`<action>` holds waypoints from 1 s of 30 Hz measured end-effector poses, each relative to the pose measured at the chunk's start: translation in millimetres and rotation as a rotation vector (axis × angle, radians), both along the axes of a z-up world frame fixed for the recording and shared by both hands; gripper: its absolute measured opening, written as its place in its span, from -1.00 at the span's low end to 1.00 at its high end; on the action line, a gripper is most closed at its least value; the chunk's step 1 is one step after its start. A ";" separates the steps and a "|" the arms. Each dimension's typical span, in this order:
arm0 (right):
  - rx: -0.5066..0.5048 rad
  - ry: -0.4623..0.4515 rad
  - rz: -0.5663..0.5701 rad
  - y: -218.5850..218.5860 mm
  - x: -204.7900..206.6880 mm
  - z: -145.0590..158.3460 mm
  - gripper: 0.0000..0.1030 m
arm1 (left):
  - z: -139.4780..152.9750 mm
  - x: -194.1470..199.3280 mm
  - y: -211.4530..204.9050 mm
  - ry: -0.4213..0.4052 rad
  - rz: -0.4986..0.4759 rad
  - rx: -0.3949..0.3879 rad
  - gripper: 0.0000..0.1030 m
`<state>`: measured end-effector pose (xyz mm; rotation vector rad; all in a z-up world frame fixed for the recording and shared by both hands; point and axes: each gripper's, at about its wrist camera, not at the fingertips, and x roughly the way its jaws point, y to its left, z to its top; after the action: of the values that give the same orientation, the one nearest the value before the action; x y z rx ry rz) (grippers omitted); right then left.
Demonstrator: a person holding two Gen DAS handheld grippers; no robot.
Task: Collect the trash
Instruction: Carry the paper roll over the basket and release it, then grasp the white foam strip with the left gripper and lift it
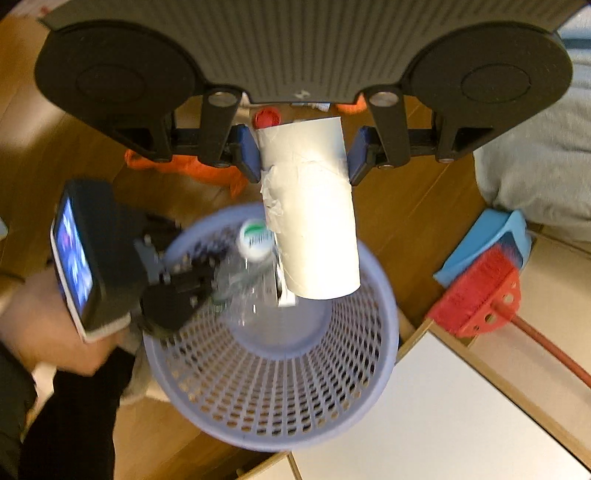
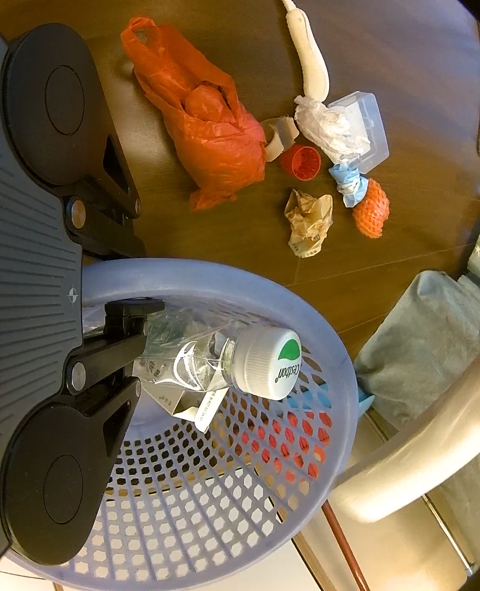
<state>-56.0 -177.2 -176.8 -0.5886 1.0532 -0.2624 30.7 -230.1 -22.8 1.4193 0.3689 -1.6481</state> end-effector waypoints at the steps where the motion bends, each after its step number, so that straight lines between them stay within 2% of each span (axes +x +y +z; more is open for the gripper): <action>1: 0.001 -0.001 0.001 0.3 -0.1 0.0 -1.00 | 1.2 -2.3 -4.4 0.011 0.004 -0.006 -0.13; 8: 0.009 -0.009 -0.003 -0.2 -1.1 1.8 -1.00 | 3.2 -22.3 -38.8 0.101 0.011 -0.057 -0.10; 9: 0.011 -0.011 -0.005 -0.6 -1.2 2.1 -1.00 | 2.6 -24.6 -44.3 0.122 0.013 -0.068 -0.07; 10: 0.011 -0.012 -0.006 -1.1 -1.0 2.0 -1.00 | 1.9 -26.8 -48.5 0.136 0.019 -0.081 0.07; 11: 0.012 -0.013 -0.006 -1.4 -1.0 2.2 -1.00 | 0.5 -27.8 -52.8 0.140 0.031 -0.088 0.13; 13: 0.015 -0.015 -0.008 -1.9 -0.8 2.6 -1.00 | -2.1 -28.0 -57.1 0.149 0.053 -0.084 0.13; 21: 0.018 -0.021 -0.011 -2.4 -0.3 3.2 -1.00 | -9.0 -8.0 -45.9 0.129 0.115 -0.046 0.13; 30: 0.014 -0.014 -0.004 -1.2 -0.8 2.3 -1.00 | -6.7 7.7 -20.2 0.110 0.159 -0.042 0.13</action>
<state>-56.7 -178.5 -174.5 -0.5715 1.0421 -0.2627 38.4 -250.3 -29.4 1.2391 0.4946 -1.5982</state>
